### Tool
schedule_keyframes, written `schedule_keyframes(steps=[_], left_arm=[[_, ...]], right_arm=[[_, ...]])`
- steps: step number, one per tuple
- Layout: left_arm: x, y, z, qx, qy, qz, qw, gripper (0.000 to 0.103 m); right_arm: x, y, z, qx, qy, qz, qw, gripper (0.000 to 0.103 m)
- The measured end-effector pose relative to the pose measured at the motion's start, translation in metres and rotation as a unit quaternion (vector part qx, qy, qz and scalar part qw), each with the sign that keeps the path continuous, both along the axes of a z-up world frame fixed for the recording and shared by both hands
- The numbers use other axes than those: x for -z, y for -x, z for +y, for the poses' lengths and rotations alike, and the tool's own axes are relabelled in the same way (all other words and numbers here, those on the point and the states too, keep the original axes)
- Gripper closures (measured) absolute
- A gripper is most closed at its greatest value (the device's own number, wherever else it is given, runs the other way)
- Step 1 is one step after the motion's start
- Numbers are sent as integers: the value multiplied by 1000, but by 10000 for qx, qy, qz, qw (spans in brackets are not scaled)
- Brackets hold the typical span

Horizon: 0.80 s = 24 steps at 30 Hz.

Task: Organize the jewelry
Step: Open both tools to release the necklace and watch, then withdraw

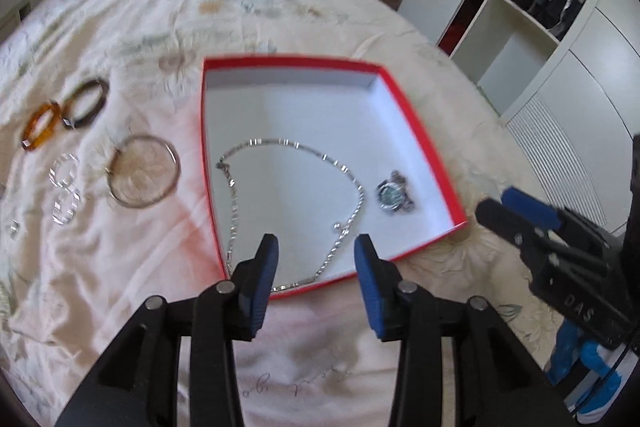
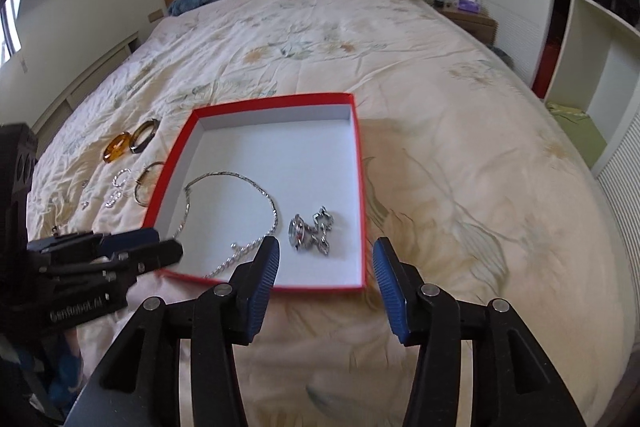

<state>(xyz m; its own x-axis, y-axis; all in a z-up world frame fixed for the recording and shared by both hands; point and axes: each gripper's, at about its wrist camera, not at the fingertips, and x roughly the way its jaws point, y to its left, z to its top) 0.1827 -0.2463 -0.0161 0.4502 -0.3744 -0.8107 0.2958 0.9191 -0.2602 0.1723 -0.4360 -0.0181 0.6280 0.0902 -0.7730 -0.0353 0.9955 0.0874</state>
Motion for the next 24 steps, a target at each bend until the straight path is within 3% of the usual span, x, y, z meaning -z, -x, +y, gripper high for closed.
schedule_keyframes(steps=[9, 12, 15, 24], left_arm=[[-53, 35, -5, 137, -84, -595, 9981, 64], [-76, 57, 1, 100, -302, -907, 9954, 64], [-97, 83, 12, -45, -575, -1217, 9909, 64], [-132, 146, 68, -465, -915, -1453, 9841, 64]], right_arm=[[-40, 60, -1, 278, -20, -324, 9991, 52], [-54, 79, 5, 274, -49, -460, 9986, 52], [-70, 98, 16, 224, -48, -617, 9978, 52], [-103, 148, 59, -41, -131, -997, 9949, 51]])
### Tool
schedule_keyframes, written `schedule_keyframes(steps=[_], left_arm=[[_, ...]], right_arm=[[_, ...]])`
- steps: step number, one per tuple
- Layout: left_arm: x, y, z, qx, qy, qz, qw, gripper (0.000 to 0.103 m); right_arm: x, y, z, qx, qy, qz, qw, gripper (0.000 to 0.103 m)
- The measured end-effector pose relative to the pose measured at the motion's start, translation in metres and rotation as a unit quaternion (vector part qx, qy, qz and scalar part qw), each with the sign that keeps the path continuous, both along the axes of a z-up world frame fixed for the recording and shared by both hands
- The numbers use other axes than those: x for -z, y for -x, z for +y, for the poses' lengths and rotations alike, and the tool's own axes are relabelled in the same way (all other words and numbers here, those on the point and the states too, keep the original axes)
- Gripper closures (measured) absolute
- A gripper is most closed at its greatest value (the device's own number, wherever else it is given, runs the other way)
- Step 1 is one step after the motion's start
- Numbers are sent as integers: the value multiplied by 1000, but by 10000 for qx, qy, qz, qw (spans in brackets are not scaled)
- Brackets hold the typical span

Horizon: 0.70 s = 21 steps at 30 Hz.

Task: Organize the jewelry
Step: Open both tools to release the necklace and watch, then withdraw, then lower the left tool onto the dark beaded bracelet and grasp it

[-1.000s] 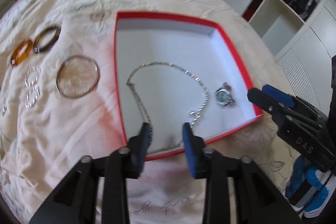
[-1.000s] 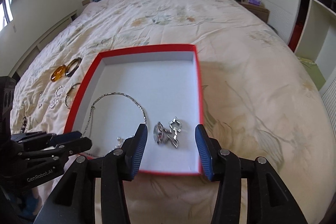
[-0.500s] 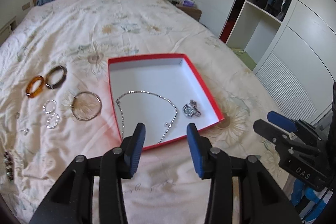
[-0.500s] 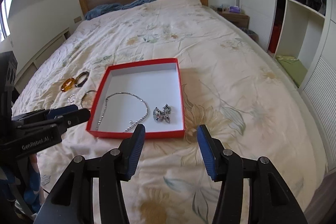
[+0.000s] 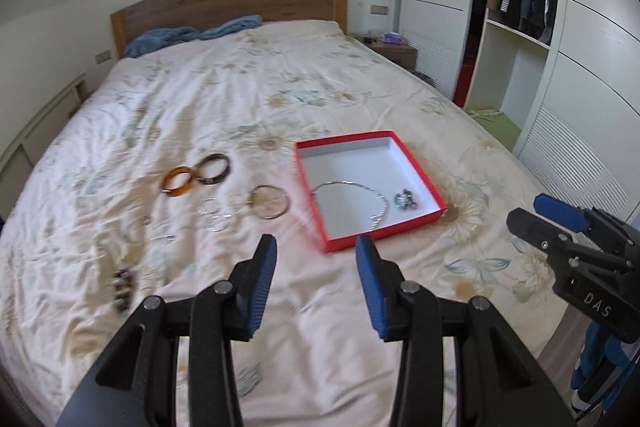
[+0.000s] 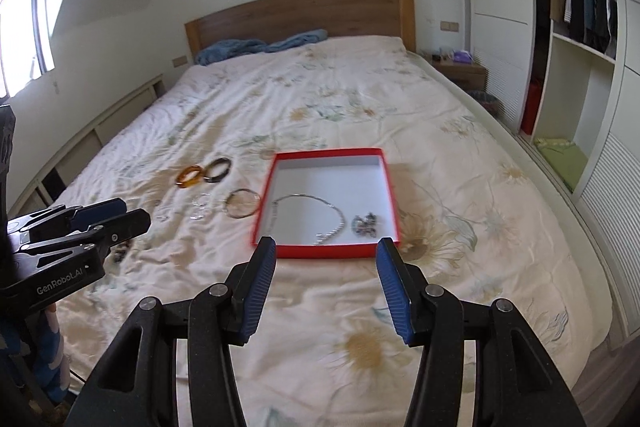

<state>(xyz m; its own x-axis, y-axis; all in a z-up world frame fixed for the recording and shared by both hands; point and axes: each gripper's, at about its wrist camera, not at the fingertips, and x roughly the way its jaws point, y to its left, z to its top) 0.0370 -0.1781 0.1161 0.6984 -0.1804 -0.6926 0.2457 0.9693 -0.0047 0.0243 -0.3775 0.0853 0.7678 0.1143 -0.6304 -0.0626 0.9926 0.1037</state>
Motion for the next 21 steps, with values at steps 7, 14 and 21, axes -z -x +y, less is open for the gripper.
schedule_keyframes(steps=[7, 14, 21], left_arm=[[-19, 33, 43, -262, -54, -221, 9994, 64], [-27, 50, 75, -468, 42, -330, 9984, 64], [-26, 52, 91, -593, 92, -336, 9976, 64]], right_arm=[[-14, 25, 37, -273, -17, -140, 9995, 51], [-18, 35, 69, -554, 36, -136, 9984, 51], [-20, 38, 88, -718, 97, -110, 9973, 51]])
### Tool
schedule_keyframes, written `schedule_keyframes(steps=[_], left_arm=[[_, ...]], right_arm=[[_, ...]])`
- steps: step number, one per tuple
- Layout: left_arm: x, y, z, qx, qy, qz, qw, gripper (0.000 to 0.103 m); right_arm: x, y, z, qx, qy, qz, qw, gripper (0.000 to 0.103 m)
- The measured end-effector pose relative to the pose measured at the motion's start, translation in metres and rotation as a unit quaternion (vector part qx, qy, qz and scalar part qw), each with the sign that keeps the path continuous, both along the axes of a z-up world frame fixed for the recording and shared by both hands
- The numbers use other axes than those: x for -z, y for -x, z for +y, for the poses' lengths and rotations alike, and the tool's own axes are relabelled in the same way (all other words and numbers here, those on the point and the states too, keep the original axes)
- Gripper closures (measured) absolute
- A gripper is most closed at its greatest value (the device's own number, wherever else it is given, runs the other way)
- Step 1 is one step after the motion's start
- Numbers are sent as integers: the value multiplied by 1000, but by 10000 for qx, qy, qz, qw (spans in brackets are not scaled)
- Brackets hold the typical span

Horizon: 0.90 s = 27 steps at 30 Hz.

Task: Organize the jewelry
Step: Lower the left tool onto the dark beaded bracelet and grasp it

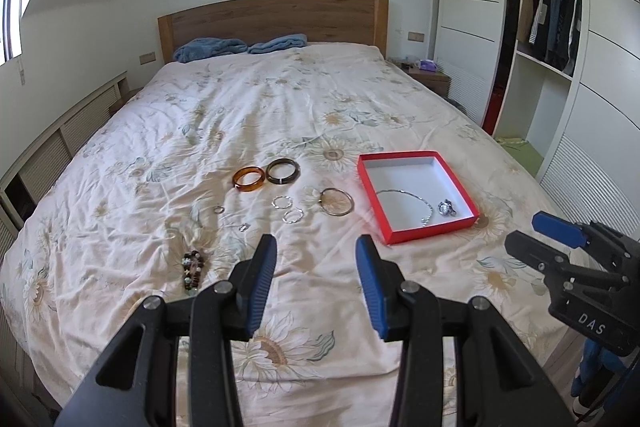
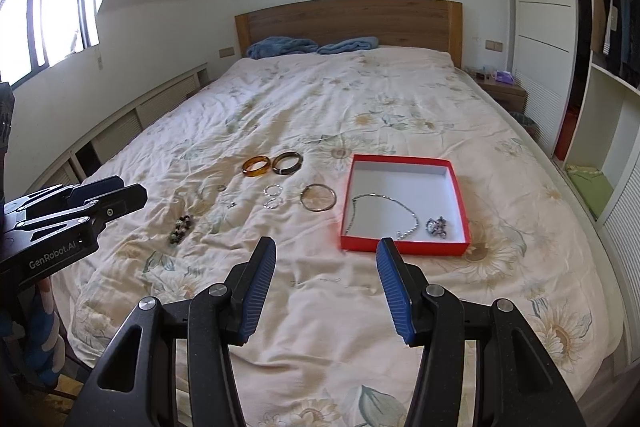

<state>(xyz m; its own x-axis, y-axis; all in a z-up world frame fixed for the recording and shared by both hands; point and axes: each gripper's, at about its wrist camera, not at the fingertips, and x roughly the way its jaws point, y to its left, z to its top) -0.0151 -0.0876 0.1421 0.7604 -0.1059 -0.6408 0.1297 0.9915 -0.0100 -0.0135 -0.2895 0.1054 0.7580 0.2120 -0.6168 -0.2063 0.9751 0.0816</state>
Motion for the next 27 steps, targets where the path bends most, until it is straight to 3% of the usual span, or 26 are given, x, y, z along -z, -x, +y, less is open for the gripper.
schedule_keyframes(steps=[7, 13, 18, 27], left_arm=[[14, -7, 11, -88, -35, 91, 9999, 64], [59, -20, 21, -30, -277, 379, 9989, 64], [104, -40, 59, -577, -275, 631, 9960, 64], [150, -77, 144, -1572, 56, 868, 9837, 64]], right_arm=[[4, -5, 13, -136, 66, 83, 9999, 51], [19, -18, 20, -202, 106, 304, 9993, 51], [38, -38, 26, -276, 105, 562, 9980, 51], [80, -91, 45, -512, 22, 999, 9937, 51]])
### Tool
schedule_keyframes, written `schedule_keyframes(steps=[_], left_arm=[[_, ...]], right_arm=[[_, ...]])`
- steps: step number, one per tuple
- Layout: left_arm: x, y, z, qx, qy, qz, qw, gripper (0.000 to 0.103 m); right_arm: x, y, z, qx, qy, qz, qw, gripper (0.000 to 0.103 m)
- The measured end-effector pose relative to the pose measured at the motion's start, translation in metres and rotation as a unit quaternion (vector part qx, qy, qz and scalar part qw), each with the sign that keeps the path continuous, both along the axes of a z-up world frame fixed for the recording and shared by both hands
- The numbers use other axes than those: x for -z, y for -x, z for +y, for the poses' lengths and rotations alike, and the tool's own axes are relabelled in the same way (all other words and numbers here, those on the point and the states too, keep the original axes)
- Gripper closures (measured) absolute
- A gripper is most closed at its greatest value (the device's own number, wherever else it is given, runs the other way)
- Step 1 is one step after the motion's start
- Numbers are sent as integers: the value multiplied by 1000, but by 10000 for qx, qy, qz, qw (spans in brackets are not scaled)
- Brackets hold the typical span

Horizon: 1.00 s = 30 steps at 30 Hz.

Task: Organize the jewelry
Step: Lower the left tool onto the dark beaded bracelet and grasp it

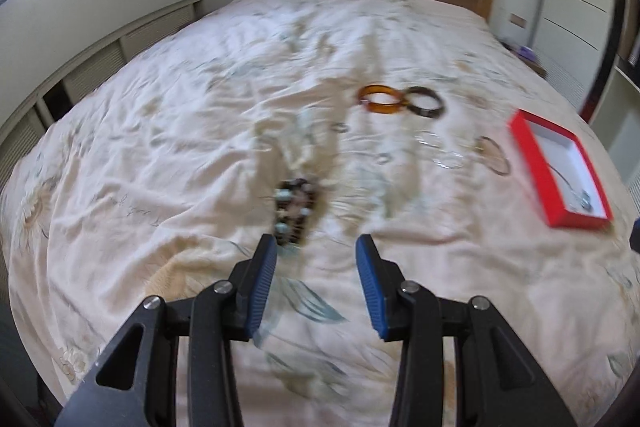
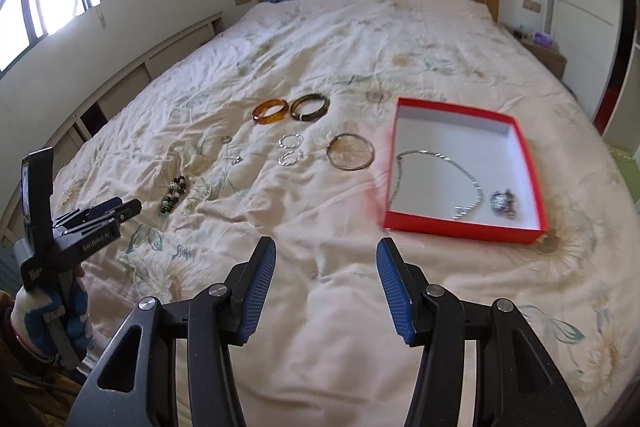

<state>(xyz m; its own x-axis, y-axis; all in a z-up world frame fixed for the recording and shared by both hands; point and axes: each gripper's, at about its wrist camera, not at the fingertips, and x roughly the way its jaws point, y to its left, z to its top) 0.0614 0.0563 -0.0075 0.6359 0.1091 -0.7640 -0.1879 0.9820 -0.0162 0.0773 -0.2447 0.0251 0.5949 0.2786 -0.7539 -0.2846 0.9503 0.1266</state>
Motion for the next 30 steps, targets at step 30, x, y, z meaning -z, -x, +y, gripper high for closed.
schedule_keyframes(steps=[30], left_arm=[[76, -82, 48, -169, 517, 763, 9956, 55]], right_arm=[[90, -108, 76, -891, -193, 730, 9932, 51]])
